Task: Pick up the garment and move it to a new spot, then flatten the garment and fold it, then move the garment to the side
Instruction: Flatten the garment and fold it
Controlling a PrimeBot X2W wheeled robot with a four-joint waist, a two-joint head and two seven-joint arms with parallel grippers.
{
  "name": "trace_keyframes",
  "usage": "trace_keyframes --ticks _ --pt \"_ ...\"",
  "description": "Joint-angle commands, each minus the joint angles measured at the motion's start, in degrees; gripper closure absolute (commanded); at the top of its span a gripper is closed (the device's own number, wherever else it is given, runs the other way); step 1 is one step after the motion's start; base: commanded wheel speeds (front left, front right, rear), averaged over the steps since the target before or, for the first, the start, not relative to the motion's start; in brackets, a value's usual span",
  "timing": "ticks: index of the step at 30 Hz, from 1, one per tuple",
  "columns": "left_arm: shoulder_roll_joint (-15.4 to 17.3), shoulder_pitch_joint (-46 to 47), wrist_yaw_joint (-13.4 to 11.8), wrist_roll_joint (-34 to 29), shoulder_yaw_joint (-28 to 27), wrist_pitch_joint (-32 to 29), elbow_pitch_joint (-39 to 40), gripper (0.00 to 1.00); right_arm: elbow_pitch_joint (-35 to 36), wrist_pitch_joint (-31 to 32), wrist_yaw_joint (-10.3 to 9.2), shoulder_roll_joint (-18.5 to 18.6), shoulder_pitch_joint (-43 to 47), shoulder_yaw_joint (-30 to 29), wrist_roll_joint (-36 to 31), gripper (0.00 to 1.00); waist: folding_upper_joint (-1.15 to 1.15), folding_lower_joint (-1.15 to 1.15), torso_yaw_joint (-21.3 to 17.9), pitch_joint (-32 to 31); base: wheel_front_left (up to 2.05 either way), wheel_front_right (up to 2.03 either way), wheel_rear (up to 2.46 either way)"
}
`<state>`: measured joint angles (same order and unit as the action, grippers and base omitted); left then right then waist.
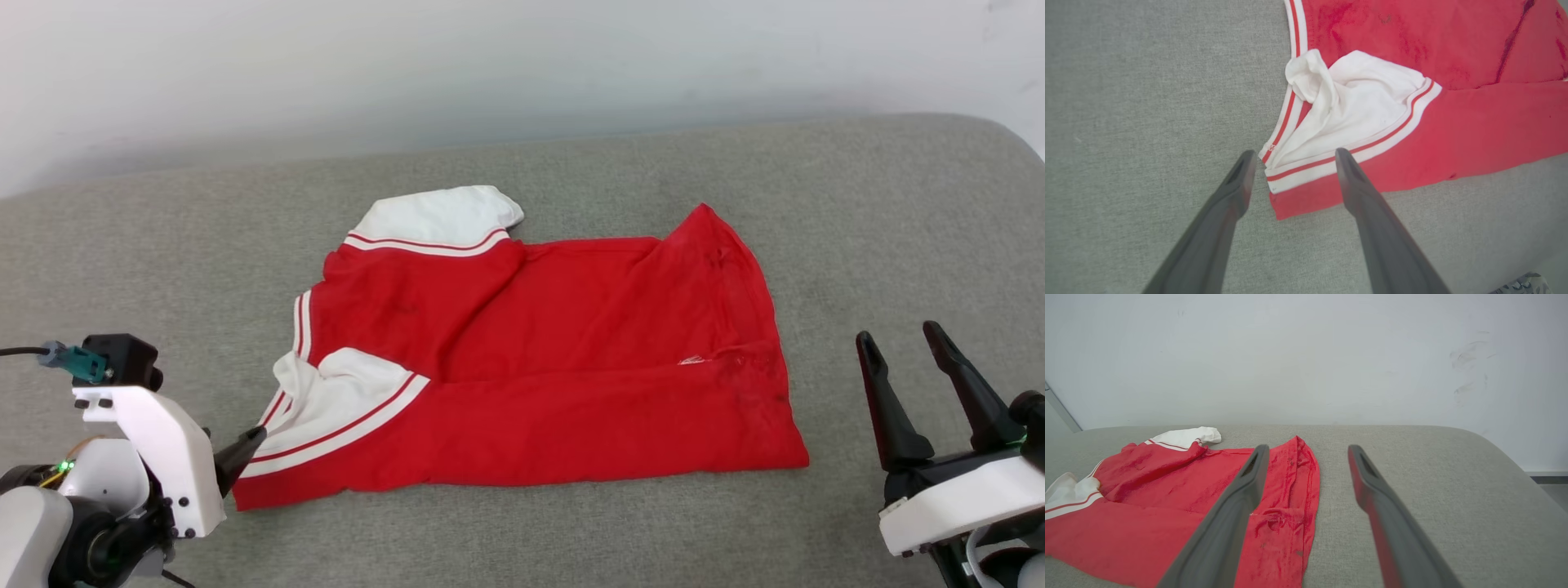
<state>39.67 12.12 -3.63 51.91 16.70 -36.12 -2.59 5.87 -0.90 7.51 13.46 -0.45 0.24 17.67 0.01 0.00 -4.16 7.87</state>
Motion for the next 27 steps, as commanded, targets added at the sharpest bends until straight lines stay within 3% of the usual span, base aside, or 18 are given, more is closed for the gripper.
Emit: trace_keyframes --ticks 1,9,13,14,15,17,23,27 --pt "0.42 -0.71 -0.76 0.81 0.08 -1.48 0.19 0.00 1.13 0.40 -0.04 -0.70 0.59 0.09 -0.50 0.00 -0.01 0.00 -1.32 1.26 0.00 0.00 0.00" --pt "-0.30 -2.05 -4.08 2.20 0.34 -4.63 -3.52 0.00 2.94 1.30 -0.04 -1.72 -1.06 0.96 -0.03 0.00 -0.01 0.00 -4.58 5.42 0.00 0.00 0.00" --pt "-2.54 -2.76 -4.78 3.07 1.72 -5.53 -7.70 0.00 1.91 1.55 -0.04 -1.25 -1.95 1.40 0.91 0.00 -0.01 0.00 -5.46 6.61 0.00 0.00 0.00" --pt "-3.59 -3.00 -4.50 3.49 2.12 -5.49 -8.61 0.13 1.58 1.69 -0.04 -1.20 -2.07 1.31 1.32 0.00 -0.01 0.00 -5.56 6.73 0.00 0.00 0.00" --pt "-4.59 -3.12 -4.09 3.98 2.36 -5.28 -9.34 0.54 1.26 2.00 -0.04 -1.00 -1.99 1.26 1.73 0.00 -0.01 0.00 -5.61 6.77 0.00 0.00 0.00" --pt "-6.19 -3.23 -3.06 4.68 2.87 -4.54 -10.39 1.00 0.80 3.09 -0.04 -0.52 -2.24 1.02 3.40 0.00 -0.01 0.00 -5.43 6.70 0.00 0.00 0.00" --pt "-7.28 -1.63 -1.01 3.72 2.69 -0.78 -10.81 1.00 -0.30 11.83 -0.04 3.38 -3.18 0.44 9.09 0.00 -0.01 0.00 -3.57 5.91 0.00 0.00 0.00" --pt "-6.53 0.44 -0.90 1.66 2.13 2.00 -7.74 1.00 -2.39 23.43 -0.04 6.56 -4.71 0.14 13.26 0.00 -0.01 0.00 -1.76 5.42 0.00 0.00 0.00"
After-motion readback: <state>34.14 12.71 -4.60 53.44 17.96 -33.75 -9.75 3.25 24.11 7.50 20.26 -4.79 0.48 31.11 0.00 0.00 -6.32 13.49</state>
